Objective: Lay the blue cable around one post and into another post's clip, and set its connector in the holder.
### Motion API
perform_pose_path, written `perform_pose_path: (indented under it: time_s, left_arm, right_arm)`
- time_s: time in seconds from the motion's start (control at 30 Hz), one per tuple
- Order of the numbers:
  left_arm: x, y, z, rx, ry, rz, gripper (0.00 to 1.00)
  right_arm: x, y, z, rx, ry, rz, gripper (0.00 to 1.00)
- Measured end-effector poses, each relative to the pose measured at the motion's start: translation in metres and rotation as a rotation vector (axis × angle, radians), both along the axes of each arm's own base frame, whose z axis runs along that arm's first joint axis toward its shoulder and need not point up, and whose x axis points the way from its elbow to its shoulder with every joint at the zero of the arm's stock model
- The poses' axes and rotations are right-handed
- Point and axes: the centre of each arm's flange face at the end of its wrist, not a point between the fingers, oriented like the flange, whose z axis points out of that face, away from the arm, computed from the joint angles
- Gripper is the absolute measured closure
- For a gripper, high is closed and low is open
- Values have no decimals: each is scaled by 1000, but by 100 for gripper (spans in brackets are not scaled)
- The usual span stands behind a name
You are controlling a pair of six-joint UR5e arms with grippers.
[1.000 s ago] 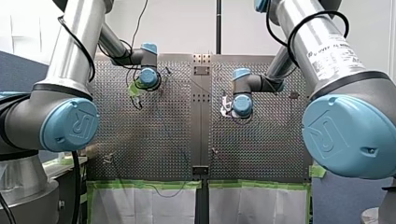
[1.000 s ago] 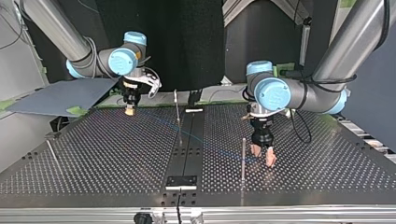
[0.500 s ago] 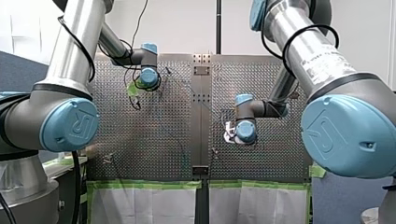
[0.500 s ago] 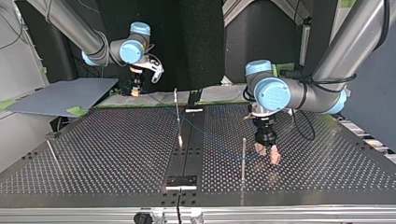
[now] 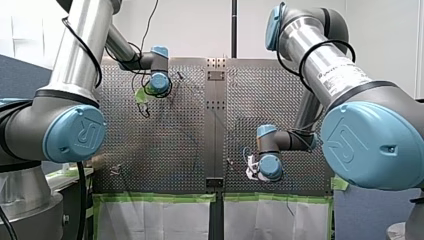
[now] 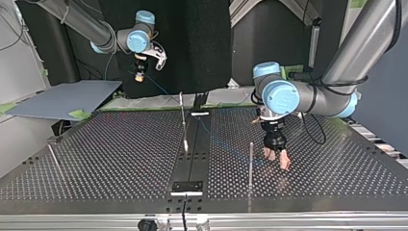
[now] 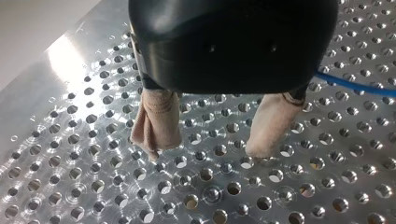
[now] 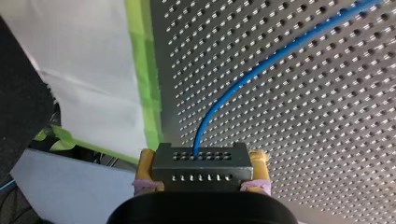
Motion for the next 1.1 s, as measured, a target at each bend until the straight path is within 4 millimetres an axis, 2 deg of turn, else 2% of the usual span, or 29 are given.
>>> perform_pose_path:
  time_s: [0.23, 0.47, 0.67, 1.1]
  left_arm:
    - [0, 0, 0, 1, 0, -2, 0]
    - [1, 1, 0, 2, -2, -5, 0]
    - [2, 2, 0, 2, -1, -4, 0]
    - [4, 7, 0, 3, -2, 5, 0]
  right_arm:
    - [-21, 14, -20, 17, 2, -7, 100]
    - [-40, 50, -65, 83, 18, 23, 100]
    - [-56, 76, -94, 127, 29, 13, 100]
    - [-92, 70, -140, 128, 1, -75, 100]
